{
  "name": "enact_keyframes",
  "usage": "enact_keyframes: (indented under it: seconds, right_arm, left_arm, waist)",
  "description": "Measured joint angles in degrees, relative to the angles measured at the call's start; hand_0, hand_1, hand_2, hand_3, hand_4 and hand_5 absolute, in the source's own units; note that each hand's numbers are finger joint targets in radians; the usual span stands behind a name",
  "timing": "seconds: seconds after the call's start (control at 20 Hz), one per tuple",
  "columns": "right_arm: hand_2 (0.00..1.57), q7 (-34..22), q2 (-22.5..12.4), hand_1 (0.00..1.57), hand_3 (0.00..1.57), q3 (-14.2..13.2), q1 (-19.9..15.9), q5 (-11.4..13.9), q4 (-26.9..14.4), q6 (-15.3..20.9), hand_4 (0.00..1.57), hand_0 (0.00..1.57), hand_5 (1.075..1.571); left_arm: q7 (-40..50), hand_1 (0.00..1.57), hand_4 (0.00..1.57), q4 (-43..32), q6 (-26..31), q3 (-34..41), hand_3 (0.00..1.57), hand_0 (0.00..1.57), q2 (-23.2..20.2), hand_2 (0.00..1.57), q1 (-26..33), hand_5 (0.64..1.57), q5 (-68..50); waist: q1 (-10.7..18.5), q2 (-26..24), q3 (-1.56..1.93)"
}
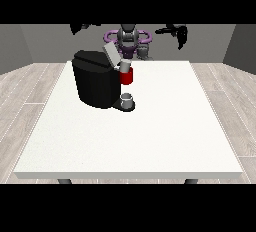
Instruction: Insert the coffee pod into the coffee machine and close the lid
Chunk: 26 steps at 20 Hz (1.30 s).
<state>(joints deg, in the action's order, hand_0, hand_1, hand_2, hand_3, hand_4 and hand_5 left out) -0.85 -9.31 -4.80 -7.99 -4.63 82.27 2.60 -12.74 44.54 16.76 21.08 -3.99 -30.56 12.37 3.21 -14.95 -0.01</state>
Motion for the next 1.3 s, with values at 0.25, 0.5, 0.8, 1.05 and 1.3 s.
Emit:
enact_keyframes:
  seconds: [0.25,0.5,0.8,1.05,1.3]
  right_arm:
    - [0.0,-2.49,-0.67,0.0,0.0,1.25,-3.34,0.23,1.66,-1.47,0.0,0.0,1.571]
    - [0.0,-1.6,-0.8,0.0,0.0,2.84,-5.5,1.87,1.43,-2.83,0.16,0.0,1.571]
    - [0.0,-0.25,-0.5,0.0,0.0,2.84,-8.1,2.35,-0.74,-4.34,0.0,0.0,1.571]
    - [0.0,-0.65,-0.01,0.0,0.0,1.92,-12.3,1.7,-3.61,-5.07,0.0,0.0,1.571]
    - [0.0,0.31,-0.4,0.0,0.0,-0.22,-15.95,0.82,-8.18,-5.75,0.0,0.0,1.571]
  left_arm:
    - [0.47,0.0,0.2,4.32,0.44,-1.11,0.0,0.0,1.56,0.0,3.32,1.571,-1.85]
    - [2.39,0.0,0.0,10.05,0.91,-3.42,0.0,0.0,2.01,0.0,5.9,1.571,-4.8]
    - [4.91,0.0,0.0,18.48,-0.66,-6.45,0.0,0.0,3.28,0.0,10.54,1.571,-7.8]
    - [6.78,0.0,0.0,24.01,-1.33,-8.13,0.0,0.0,2.48,0.0,12.77,1.571,-9.59]
    - [9.34,0.0,0.0,29.08,-1.69,-9.23,0.0,0.0,2.0,0.0,14.04,1.571,-11.06]
  waist:
    - [2.25,1.1,0.01]
    - [3.48,3.26,0.01]
    - [4.39,6.5,0.03]
    - [4.5,9.78,0.02]
    - [4.7,12.73,0.04]
